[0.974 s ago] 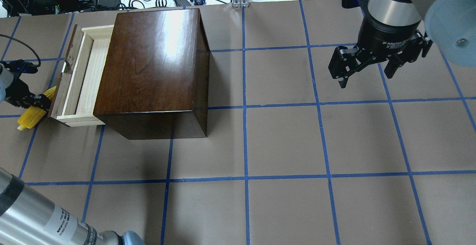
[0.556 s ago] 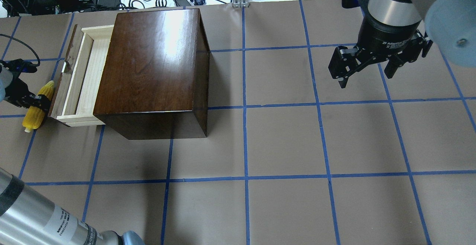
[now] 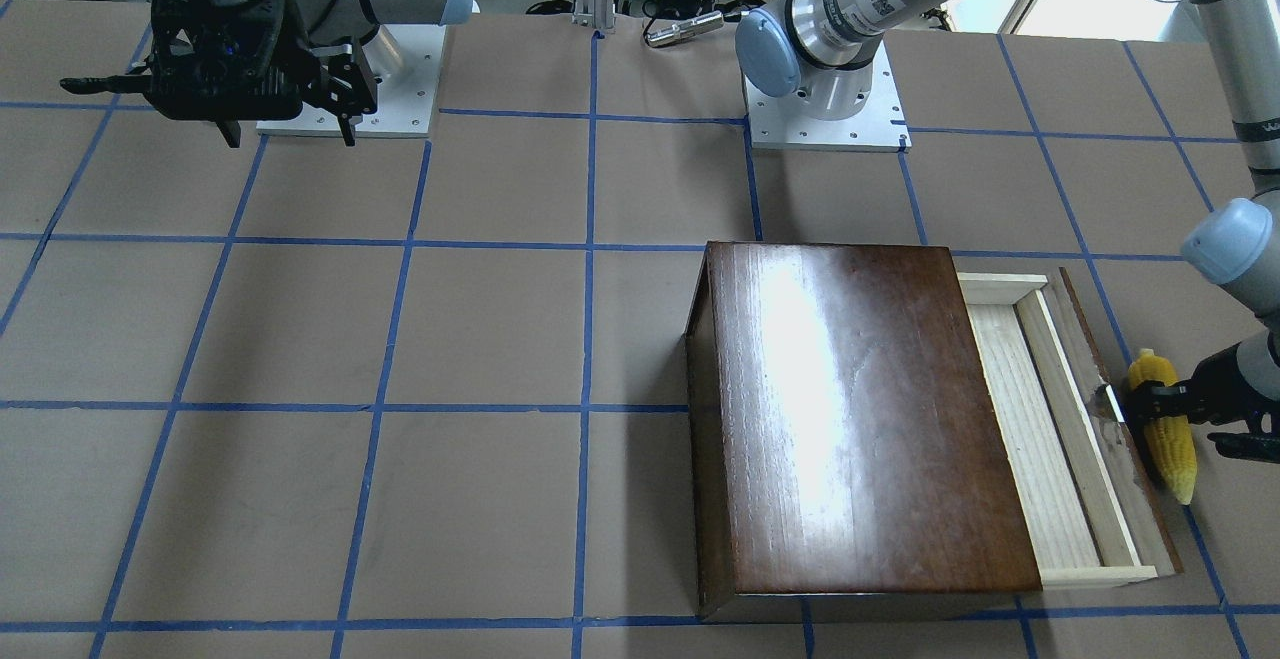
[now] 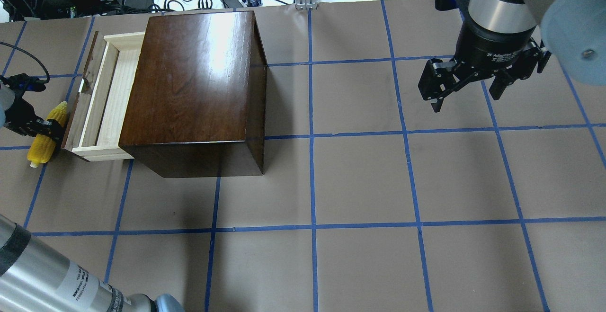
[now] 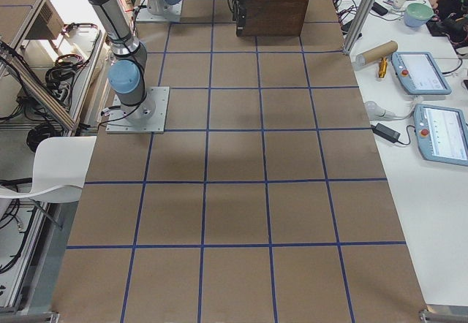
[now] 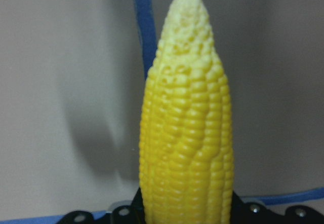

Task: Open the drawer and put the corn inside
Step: 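Lift the corn cob upright with the left gripper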

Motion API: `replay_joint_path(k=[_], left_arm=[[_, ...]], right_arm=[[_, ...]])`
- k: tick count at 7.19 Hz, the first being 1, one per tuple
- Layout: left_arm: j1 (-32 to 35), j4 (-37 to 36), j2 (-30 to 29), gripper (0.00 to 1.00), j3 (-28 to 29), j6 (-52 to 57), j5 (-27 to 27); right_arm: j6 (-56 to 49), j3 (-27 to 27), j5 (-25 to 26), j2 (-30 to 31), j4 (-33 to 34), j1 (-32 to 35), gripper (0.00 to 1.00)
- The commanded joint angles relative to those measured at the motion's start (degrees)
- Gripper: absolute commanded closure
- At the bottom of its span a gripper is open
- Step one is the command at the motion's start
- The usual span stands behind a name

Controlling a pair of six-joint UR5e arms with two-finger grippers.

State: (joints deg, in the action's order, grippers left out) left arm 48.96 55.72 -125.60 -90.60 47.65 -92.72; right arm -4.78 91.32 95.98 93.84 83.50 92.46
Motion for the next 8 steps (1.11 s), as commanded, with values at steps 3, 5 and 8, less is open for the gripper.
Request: replay_joint_path(k=[3,5,8], left_arm=[[0.08,1.40,1.40,1.00,1.13,-0.28,0.17],[0.26,7.43,6.22,1.00,1.57,-0.37,-0.09],[1.31,22.02,13.52,1.00,6.22,-3.95,0.61]], right_arm=[[0.03,0.00,0.00,-0.06,0.00,0.00,0.00],[0.03,0.00,0.09,-0.06,0.00,0.00,0.00],[-0.06,0.00,0.00,0.03,0.00,0.00,0.00]])
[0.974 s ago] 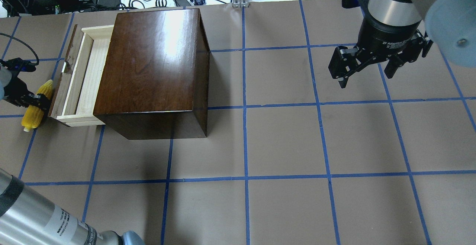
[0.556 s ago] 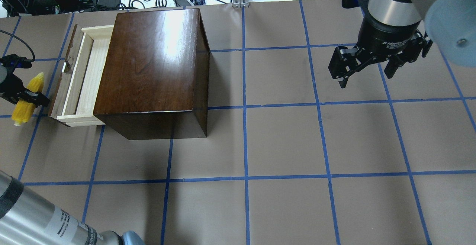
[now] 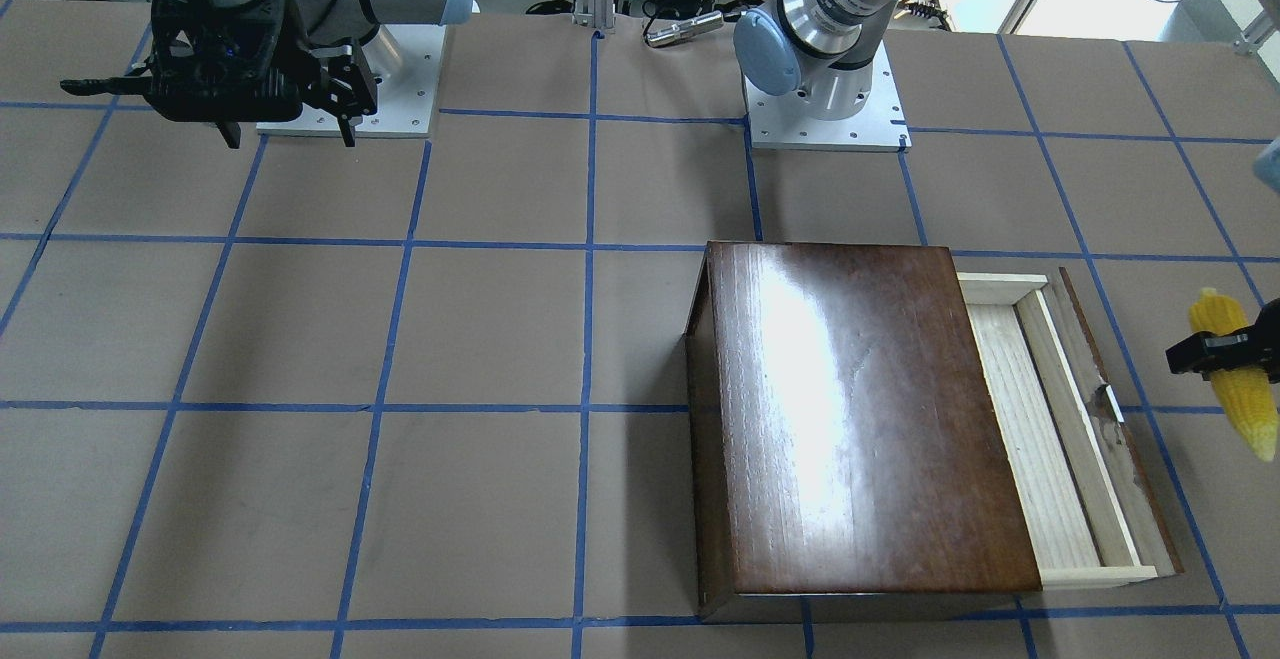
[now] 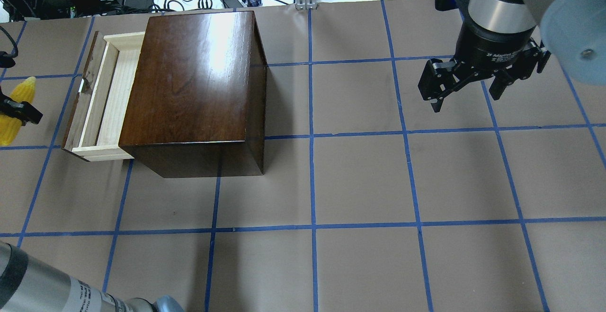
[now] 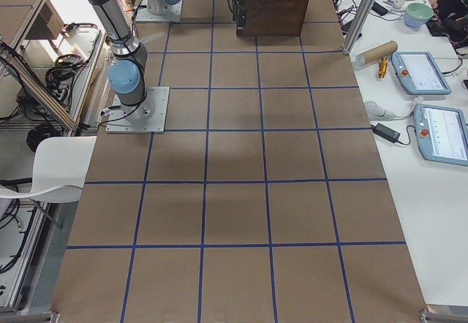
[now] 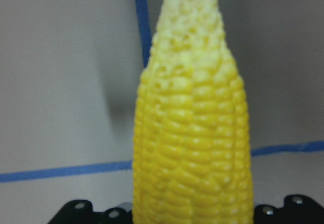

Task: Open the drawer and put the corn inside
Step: 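Lift the corn cob upright with the left gripper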

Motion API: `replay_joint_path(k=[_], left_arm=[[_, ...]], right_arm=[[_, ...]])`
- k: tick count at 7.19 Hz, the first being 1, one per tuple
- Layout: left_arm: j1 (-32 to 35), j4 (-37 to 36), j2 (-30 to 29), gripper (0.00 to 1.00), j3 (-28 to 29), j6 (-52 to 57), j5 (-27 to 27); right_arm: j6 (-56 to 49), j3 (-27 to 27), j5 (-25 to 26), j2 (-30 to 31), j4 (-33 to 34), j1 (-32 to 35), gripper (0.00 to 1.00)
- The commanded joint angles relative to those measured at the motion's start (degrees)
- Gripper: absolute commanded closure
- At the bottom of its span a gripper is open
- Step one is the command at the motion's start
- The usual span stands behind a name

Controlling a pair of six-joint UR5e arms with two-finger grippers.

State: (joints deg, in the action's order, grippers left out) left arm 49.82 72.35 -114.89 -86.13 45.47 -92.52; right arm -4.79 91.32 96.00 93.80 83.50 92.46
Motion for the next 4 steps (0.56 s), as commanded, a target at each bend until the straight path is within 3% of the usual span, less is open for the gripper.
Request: replay_joint_path(k=[1,4], left_arm=[[3.15,6.65,4.49,1.00,1.84,-5.44,0.32],[12.21,8.07,8.10,1.00,1.32,-17.11,3.02]], right_arm=[[-0.05,0.00,-0.03,-0.02,0.00,0.00,0.00],[0.04,0.00,-0.03,-0.02,0.00,0.00,0.00]])
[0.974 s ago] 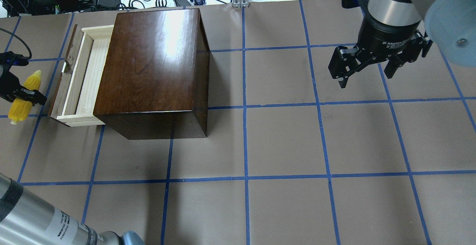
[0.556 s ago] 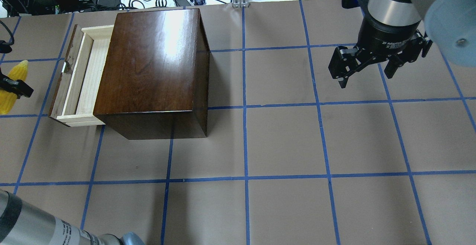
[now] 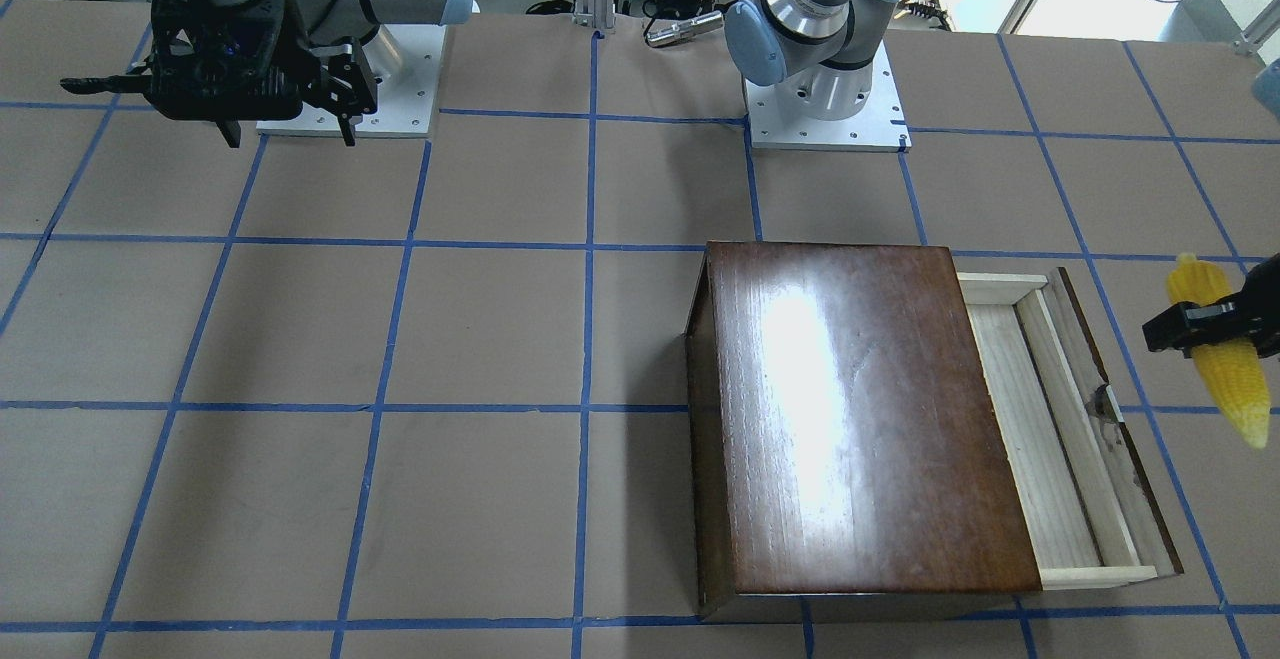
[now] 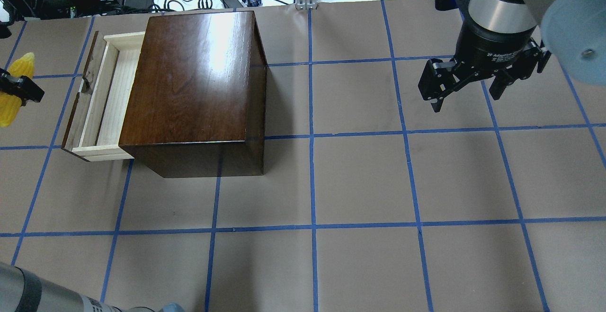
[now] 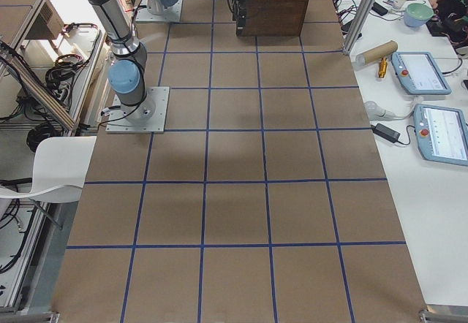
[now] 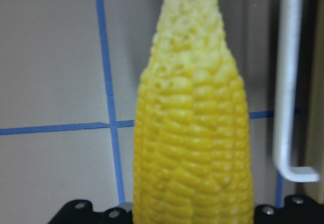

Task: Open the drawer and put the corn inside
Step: 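Carry the corn over the open drawer with the left gripper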

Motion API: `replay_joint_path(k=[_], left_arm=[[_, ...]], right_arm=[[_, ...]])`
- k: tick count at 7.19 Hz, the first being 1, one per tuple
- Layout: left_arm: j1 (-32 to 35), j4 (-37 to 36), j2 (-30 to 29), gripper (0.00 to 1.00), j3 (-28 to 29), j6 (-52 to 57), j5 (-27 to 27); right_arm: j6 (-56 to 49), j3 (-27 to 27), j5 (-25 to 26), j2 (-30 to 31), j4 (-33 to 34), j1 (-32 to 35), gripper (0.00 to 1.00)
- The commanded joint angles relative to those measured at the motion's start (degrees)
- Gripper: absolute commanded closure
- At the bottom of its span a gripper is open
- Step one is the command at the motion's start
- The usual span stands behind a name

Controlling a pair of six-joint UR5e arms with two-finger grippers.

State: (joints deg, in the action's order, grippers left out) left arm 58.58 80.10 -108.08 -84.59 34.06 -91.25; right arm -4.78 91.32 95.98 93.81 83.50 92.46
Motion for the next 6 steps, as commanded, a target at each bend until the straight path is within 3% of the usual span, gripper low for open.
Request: replay_joint_path(k=[1,4,6], left_arm=[[6.08,0.32,1.73,1.00,-0.31,-9.33,2.04],[11.89,0.32,1.82,1.00,-0.92,-12.97,2.83],[11.99,0.32,1.74,1.00,-1.10,-13.06,2.58]], right_arm=[[-0.06,0.00,0.00,0.06,0.00,0.00,0.00],[0.03,0.00,0.00,-0.03,0.00,0.00,0.00],[0.03,0.00,0.00,0.06,0.00,0.00,0.00]])
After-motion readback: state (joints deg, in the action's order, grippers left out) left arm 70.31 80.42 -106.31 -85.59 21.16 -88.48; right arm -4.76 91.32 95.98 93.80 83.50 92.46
